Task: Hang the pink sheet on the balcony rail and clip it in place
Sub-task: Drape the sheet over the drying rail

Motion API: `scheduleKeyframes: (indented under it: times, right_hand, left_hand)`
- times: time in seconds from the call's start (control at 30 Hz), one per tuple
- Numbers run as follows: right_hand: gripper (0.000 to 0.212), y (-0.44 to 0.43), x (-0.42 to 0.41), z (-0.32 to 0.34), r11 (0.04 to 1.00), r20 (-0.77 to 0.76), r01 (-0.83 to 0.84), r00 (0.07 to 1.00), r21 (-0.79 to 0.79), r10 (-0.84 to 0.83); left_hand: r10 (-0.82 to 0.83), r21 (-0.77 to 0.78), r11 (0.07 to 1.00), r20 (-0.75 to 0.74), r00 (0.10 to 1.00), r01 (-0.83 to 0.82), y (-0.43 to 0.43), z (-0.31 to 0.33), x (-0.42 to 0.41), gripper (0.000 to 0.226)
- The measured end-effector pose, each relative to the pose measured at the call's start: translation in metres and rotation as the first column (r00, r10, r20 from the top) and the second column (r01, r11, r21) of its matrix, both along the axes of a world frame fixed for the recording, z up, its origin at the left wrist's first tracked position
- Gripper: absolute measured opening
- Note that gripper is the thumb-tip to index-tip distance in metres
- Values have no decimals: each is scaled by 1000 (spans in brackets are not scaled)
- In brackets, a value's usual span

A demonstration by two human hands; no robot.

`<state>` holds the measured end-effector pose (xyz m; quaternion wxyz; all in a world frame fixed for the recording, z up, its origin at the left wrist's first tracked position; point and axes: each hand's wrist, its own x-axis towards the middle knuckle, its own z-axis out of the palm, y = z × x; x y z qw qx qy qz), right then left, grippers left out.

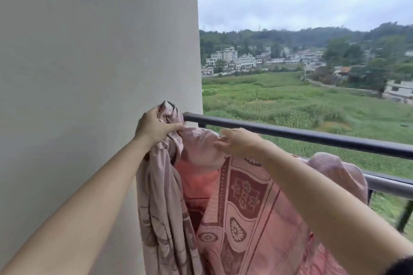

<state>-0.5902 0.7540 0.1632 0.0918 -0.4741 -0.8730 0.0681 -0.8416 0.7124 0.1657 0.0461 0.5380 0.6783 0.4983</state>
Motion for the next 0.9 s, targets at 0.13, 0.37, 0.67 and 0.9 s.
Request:
scheduleKeyframes:
  times: [0.13, 0.37, 0.67, 0.9]
  right_hand:
    - [19, 3, -3, 2, 944, -173, 84, 985, 319, -29]
    - [17, 7, 101, 58, 659, -137, 429, 884, 618, -447]
    - [20, 6, 134, 109, 685, 153, 577, 705, 445, -693]
    - [77, 14, 21, 57, 999, -14, 6, 1000, -42, -6]
  left_hand:
    - [86, -87, 992, -78, 993, -93, -18, -9, -34, 16]
    - [248, -50, 967, -3, 969, -248, -33, -11, -81, 40]
    - [29, 66, 998, -295, 955, -10, 27, 15, -28, 28]
    - [57, 217, 972, -589, 806, 89, 78, 89, -4, 33]
